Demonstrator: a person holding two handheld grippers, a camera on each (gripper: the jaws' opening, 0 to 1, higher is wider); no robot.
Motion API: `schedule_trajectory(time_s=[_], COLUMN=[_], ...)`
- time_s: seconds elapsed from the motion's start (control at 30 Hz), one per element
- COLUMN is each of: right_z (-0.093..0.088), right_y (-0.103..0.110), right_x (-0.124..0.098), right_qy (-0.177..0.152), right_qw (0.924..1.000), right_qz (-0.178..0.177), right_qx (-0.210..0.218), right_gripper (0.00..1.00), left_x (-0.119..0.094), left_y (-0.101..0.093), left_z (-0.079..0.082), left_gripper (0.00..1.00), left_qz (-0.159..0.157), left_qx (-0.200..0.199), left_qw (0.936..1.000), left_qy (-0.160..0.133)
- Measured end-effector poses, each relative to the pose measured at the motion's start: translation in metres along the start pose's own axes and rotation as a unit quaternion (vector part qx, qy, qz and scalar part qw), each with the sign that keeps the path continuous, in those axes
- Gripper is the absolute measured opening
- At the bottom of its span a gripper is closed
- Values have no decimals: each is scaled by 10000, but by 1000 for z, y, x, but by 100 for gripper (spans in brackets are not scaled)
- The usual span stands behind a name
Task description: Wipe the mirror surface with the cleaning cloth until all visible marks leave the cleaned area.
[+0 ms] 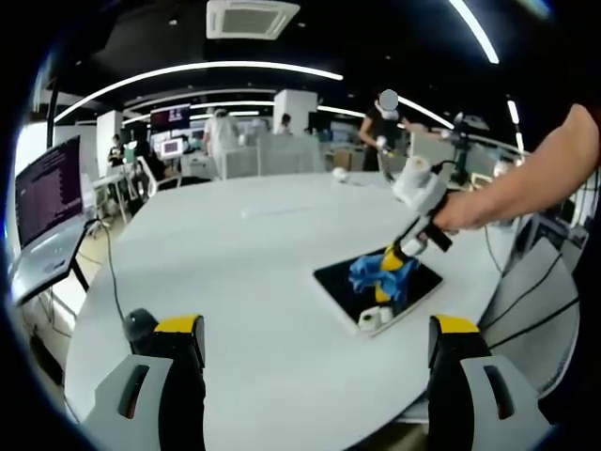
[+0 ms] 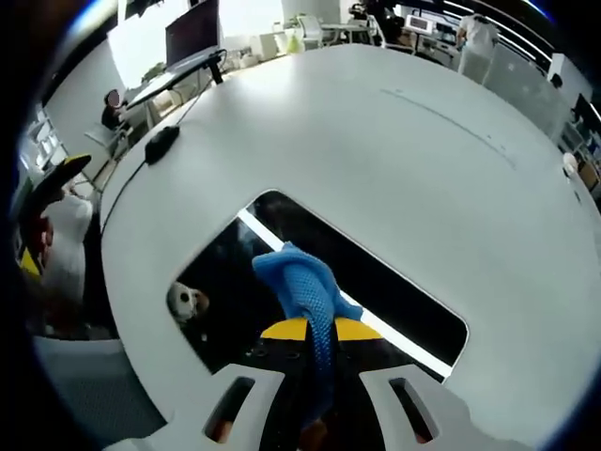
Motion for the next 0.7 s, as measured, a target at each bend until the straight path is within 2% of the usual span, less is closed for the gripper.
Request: schedule_trajectory(time_s=[0.7], right_z=[-34], right_y=[-49], right_x=[-20], right_qy=[114], right_qw=[9991], right_qz=[-133], right_qx=[398], right_gripper=[3], left_x=[4], left_y=[4], left_z=[3], left_gripper=[100], left_qz=[-50], left_qx=[-55], left_qw=[10000], left_qy=[-47])
Point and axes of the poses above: the point that each gripper's makers call its tool centre point, and the gripper's own axes: x roughly forward along the fingers, y roughly to its left, z roughly out of its top, the point moved 9 cm from there along -x, roughly backward along the fingers, and after that the axes turned 2 degrees about y, right-handed, at the moved point
